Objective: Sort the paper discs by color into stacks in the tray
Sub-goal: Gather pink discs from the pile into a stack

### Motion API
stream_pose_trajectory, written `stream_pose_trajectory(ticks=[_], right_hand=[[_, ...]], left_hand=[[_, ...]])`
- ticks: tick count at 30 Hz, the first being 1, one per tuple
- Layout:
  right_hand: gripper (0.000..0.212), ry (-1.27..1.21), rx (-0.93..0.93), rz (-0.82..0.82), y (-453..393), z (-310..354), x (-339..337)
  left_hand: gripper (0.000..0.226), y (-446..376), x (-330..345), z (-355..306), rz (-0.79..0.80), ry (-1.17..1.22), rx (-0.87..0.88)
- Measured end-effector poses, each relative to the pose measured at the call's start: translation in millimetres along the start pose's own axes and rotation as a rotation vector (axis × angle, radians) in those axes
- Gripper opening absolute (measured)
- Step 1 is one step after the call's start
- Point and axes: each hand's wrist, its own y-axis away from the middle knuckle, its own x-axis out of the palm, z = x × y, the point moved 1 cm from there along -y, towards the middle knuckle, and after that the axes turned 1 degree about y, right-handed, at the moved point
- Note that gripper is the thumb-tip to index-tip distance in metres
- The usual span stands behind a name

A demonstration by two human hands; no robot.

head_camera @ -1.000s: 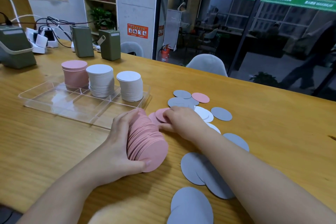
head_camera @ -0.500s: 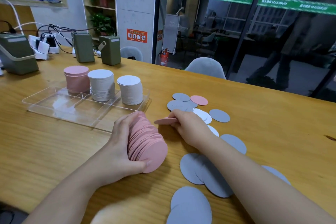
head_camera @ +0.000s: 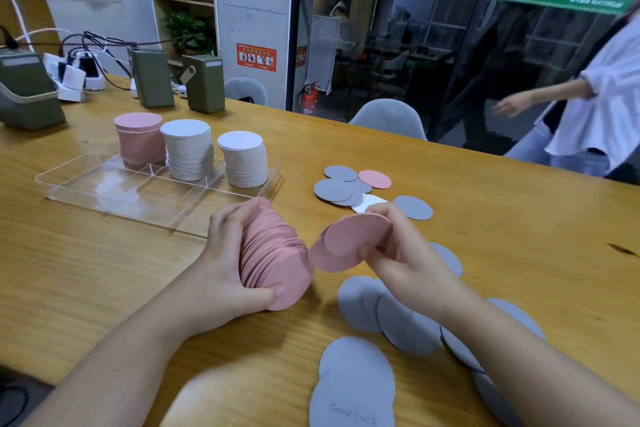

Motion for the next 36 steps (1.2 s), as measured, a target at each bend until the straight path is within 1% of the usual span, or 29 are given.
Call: stream_pose_trajectory(ticks=[2,4,8,9,11,14,16,20,22,26,29,31,36], right_hand=[[0.026,0.026,0.000,0.062,1,3,9],[0.026,0.115,-0.002,0.088,0,4,20],[0.027,0.271,0.004,0.036,-5,1,41],[0.032,0.291,0.018,0.031,-6,2,43],[0.049,0.329,0.035,0.059,-6,5,46],[0.070,0.394,0.048,0.194,-1,9,48],[0.072,0.348,0.096,0.244,1,11,47],[0.061,0.152,0.186,0.177,-5,18,45],[0.061,0.079,0.244,0.151,-10,23,49],[0.056,-0.023,0.325,0.132,-14,26,56],[0.053,-0.034,0.346,0.170,-14,28,57],[0.055,-0.019,0.348,0.200,-14,28,59],[0.058,-0.035,0.370,0.206,-18,24,54]], left_hand=[[0.100,0,0,-1,-0.013,0.014,0.017],[0.100,0,0,-2,-0.030,0.035,0.019],[0.111,0,0,0,-0.020,0.043,0.017],[0.112,0,0,1,-0.019,0.038,0.021],[0.113,-1,0,0,-0.021,0.031,0.026],[0.112,-1,2,1,-0.021,-0.012,0.038],[0.112,-1,5,3,-0.020,-0.049,0.051],[0.114,-4,8,2,-0.036,-0.060,0.032],[0.116,-5,9,1,-0.031,-0.056,0.019],[0.112,-1,10,-5,-0.025,-0.067,-0.024],[0.120,-2,14,-8,0.003,-0.106,-0.052],[0.123,-4,18,-9,0.020,-0.114,-0.051],[0.126,-15,19,-6,0.055,-0.159,-0.038]])
